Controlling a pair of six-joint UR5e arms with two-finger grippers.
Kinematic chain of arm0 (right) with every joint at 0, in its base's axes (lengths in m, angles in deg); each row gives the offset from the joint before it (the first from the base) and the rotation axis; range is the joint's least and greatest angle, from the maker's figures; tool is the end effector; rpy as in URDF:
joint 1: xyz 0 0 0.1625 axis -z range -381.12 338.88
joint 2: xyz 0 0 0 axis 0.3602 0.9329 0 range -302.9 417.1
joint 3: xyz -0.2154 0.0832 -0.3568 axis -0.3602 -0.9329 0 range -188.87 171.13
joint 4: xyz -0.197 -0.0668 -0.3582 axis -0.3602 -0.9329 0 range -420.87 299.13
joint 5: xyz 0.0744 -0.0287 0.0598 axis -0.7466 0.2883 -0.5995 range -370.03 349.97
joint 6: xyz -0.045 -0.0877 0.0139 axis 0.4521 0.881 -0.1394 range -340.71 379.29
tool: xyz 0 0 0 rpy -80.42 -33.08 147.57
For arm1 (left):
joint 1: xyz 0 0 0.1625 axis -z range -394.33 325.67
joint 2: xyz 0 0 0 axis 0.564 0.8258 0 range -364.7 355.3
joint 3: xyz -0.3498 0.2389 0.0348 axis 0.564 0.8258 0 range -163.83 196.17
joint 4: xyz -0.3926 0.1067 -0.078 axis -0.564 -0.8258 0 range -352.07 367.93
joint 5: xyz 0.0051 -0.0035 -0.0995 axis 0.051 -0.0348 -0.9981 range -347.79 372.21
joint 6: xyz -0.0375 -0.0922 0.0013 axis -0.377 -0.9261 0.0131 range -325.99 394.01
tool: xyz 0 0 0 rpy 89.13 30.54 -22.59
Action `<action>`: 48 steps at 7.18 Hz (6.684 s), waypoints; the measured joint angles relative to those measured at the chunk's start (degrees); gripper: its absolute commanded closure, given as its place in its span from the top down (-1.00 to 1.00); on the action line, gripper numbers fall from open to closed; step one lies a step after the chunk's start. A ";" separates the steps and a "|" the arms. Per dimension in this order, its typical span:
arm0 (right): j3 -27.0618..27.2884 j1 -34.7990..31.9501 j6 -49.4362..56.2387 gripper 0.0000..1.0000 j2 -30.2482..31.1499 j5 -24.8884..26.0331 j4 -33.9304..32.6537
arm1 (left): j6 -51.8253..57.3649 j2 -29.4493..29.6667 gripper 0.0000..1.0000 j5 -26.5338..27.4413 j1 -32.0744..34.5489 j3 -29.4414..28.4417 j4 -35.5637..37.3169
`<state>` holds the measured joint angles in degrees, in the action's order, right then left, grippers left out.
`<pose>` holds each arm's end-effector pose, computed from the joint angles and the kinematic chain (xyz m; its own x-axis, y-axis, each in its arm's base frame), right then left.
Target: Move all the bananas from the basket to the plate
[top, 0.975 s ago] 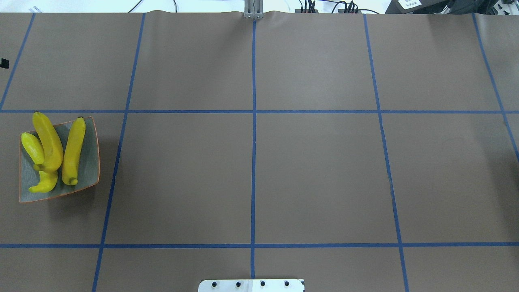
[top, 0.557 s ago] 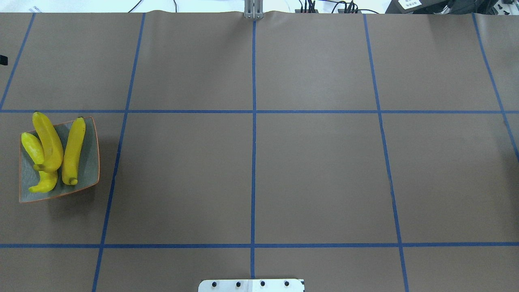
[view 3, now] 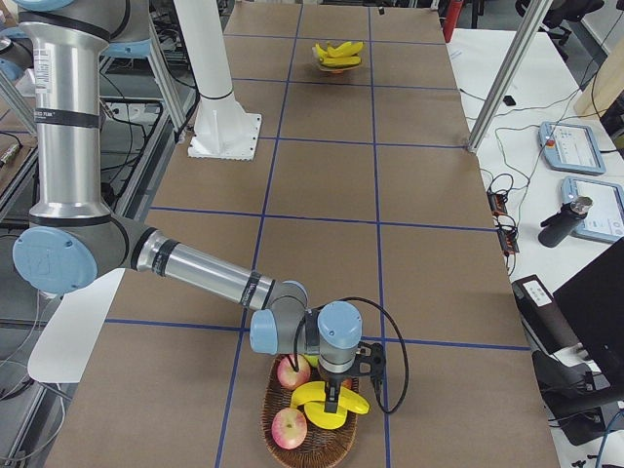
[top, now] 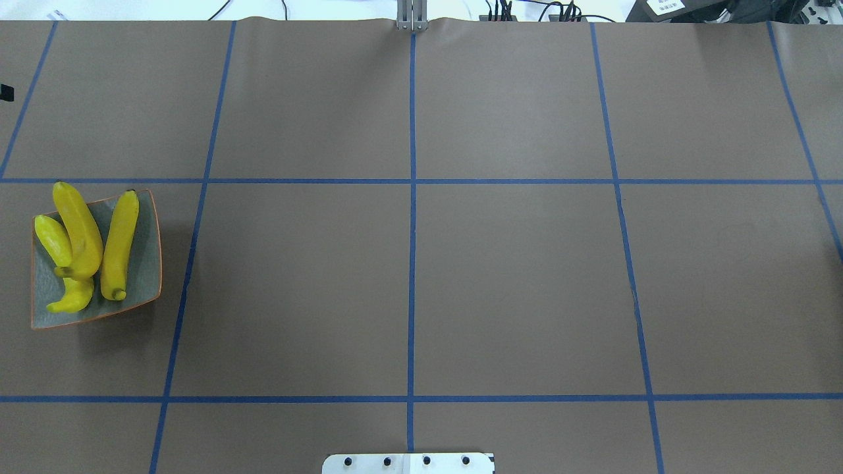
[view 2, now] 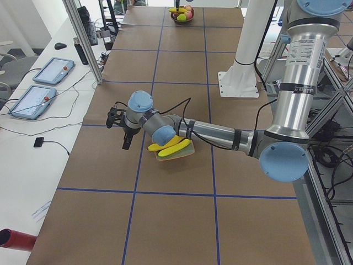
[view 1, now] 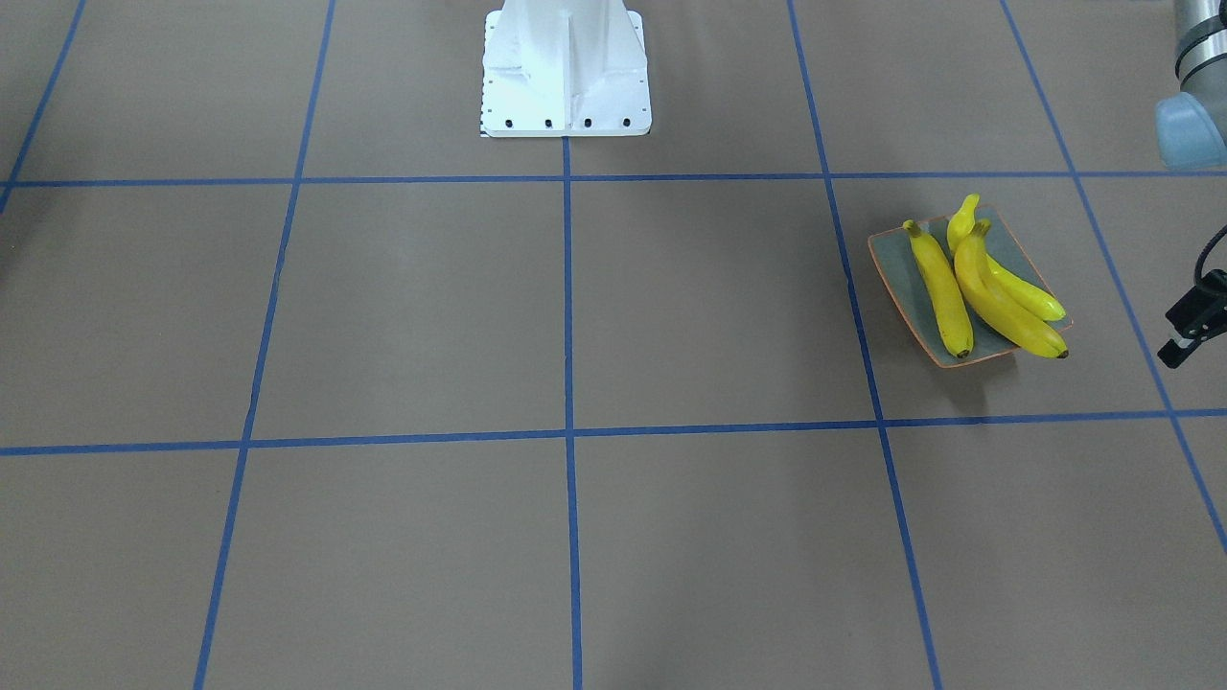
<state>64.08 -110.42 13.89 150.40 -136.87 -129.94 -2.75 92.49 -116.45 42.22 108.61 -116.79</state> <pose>0.0682 -0.4445 0.8018 0.7978 0.0785 0.5978 -0.0634 0.9969 -0.0464 0.0623 -0.5665 0.5045 0.6267 0.0696 -0.7761 0.2604 0.9200 0.2928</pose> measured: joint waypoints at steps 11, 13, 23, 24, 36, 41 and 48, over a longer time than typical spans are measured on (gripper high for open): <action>-0.95 -0.18 1.39 -1.00 -0.06 -2.32 0.05 | -4.61 -1.26 0.99 -1.16 0.17 3.48 0.11; 0.91 -2.40 3.25 -1.00 -0.35 -4.13 -0.36 | -5.08 -1.29 0.99 -1.16 0.08 3.56 0.13; 10.33 2.34 -16.90 -1.00 -12.53 -16.01 -2.15 | -11.61 4.70 0.99 -7.87 -1.26 2.70 -0.14; 11.95 5.73 -23.15 -1.00 -14.56 -16.54 -2.13 | -12.66 6.08 0.99 -7.91 -2.45 2.64 -0.29; 27.75 43.13 -79.75 -1.00 -32.38 -1.31 17.17 | -34.49 18.92 0.99 -6.90 -27.56 2.34 -25.95; 27.49 47.45 -87.34 -1.00 -32.91 1.26 27.72 | -39.88 22.72 0.98 -0.81 -37.36 2.31 -38.21; 27.82 50.09 -93.00 -1.00 -34.12 1.80 31.69 | -40.68 24.77 0.95 2.75 -39.48 1.49 -39.55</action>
<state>91.89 -60.32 -79.12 116.28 -135.07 -98.25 -43.43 117.26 -113.69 2.74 110.10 -156.34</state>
